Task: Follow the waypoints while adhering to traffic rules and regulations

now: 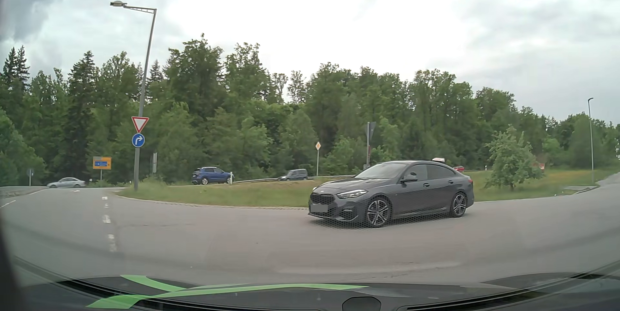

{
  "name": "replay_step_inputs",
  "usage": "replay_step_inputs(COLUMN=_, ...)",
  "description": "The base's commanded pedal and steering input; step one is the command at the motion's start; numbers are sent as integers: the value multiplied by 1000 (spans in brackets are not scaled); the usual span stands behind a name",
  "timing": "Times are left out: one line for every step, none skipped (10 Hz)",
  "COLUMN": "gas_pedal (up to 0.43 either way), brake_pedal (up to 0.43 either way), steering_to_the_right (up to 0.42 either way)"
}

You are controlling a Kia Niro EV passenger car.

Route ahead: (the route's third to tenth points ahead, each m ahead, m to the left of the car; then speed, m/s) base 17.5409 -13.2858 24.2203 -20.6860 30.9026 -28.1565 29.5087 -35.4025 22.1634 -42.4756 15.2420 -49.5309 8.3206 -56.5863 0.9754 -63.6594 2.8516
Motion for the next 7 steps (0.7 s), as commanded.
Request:
replay_step_inputs(gas_pedal=79, brake_pedal=0, steering_to_the_right=498)
replay_step_inputs(gas_pedal=79, brake_pedal=0, steering_to_the_right=495)
replay_step_inputs(gas_pedal=79, brake_pedal=0, steering_to_the_right=492)
replay_step_inputs(gas_pedal=79, brake_pedal=0, steering_to_the_right=492)
replay_step_inputs(gas_pedal=79, brake_pedal=0, steering_to_the_right=492)
replay_step_inputs(gas_pedal=79, brake_pedal=0, steering_to_the_right=490)
replay_step_inputs(gas_pedal=79, brake_pedal=0, steering_to_the_right=485)
